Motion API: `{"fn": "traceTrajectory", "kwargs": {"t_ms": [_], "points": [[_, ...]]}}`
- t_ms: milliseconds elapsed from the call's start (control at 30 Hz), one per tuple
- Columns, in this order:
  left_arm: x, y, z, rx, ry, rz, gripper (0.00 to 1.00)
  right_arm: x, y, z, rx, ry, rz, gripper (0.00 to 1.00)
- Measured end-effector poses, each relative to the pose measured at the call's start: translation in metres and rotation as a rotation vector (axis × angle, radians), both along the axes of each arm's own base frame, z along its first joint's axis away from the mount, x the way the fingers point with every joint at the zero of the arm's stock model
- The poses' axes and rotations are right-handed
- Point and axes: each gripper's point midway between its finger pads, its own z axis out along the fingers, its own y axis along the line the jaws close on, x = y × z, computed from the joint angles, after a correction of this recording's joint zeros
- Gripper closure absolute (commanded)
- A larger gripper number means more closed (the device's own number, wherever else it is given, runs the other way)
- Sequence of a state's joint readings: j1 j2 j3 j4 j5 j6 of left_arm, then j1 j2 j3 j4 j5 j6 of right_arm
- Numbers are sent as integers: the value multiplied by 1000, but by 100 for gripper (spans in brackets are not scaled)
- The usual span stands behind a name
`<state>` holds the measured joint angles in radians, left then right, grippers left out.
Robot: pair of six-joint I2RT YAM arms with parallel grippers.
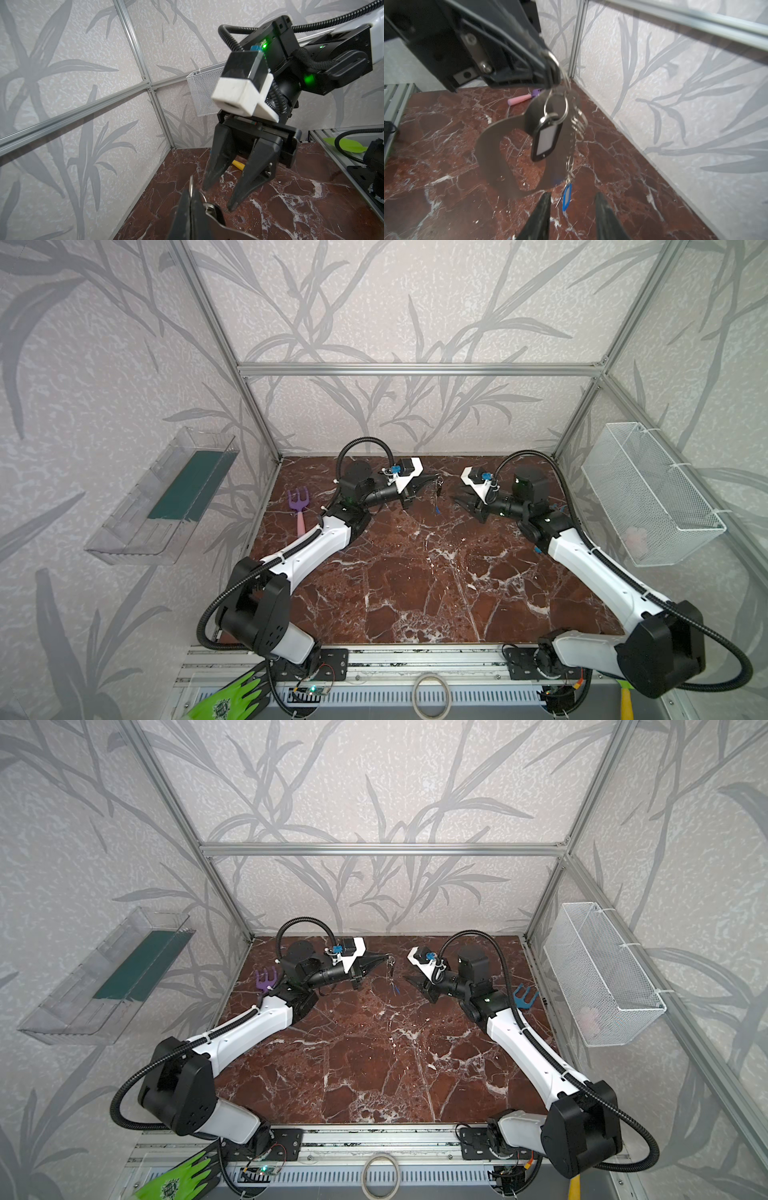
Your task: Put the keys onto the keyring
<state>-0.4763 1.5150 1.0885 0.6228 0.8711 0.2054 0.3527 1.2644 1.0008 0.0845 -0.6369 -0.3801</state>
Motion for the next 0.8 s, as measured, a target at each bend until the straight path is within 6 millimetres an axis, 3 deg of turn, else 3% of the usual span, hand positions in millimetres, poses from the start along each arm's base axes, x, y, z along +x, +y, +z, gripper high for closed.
{"fn": "traceTrajectory", "kwargs": {"t_ms": [100,300,600,800], "points": [[-2,-1,-3,9,10,-14,100,-2,3,21,54,-60,22,66],[-5,-2,-12,37,34,-36,100,0,17,41,120,-74,99,71],[-6,-3,-19,60,41,-39,100,-6,32,39,149,-6,223,76],[-6,-3,-20,66,39,-40,100,-10,35,34,138,34,258,85]]}}
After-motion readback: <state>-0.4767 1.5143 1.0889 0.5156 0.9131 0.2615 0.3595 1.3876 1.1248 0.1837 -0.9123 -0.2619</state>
